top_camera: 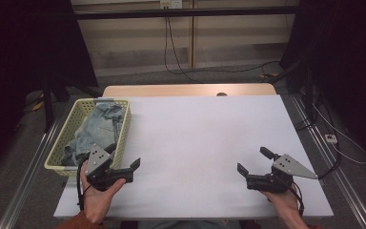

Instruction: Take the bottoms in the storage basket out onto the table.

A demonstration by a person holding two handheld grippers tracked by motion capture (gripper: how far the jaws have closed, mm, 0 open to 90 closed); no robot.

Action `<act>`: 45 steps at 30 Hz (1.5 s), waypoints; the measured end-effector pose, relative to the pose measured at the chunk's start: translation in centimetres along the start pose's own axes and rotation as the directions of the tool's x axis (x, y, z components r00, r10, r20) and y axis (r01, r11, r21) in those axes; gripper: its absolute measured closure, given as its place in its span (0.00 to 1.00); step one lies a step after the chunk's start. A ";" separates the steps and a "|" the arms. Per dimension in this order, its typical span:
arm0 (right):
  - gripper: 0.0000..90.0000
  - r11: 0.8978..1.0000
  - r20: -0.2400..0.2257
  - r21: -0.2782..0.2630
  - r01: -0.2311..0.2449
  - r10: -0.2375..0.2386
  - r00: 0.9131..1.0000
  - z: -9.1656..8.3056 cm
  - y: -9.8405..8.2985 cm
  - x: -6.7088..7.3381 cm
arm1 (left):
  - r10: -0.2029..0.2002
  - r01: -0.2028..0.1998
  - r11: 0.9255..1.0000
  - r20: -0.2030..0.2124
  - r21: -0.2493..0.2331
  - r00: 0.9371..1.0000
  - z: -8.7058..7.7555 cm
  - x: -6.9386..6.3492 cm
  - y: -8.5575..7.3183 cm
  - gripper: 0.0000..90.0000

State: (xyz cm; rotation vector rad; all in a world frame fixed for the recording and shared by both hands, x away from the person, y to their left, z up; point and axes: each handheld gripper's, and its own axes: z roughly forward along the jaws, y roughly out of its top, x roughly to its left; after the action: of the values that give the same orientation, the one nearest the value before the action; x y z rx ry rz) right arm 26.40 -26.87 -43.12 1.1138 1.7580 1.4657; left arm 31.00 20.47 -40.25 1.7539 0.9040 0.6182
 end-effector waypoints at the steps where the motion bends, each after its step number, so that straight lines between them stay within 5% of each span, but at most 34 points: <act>1: 0.00 1.000 -0.003 0.001 -0.001 0.001 1.000 0.0 0.0 0.0 | 0.000 0.000 1.000 0.000 0.000 1.000 0.0 0.0 0.0 0.04; 29: 0.00 1.000 -0.025 0.004 -0.015 0.015 1.000 0.1 0.0 -0.1 | 0.001 -0.001 1.000 0.035 0.023 0.999 0.0 0.7 0.7 0.04; 45: 0.00 1.000 -0.036 0.012 -0.023 0.023 0.999 0.1 0.0 -0.2 | -0.003 0.003 0.999 0.016 0.032 1.000 -0.5 2.0 2.0 0.05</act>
State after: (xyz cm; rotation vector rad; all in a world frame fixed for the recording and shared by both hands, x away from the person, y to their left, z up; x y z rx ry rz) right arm 26.57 -26.96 -43.21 1.1240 1.7860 1.4995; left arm 32.39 21.93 -38.20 1.7834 0.9101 0.5900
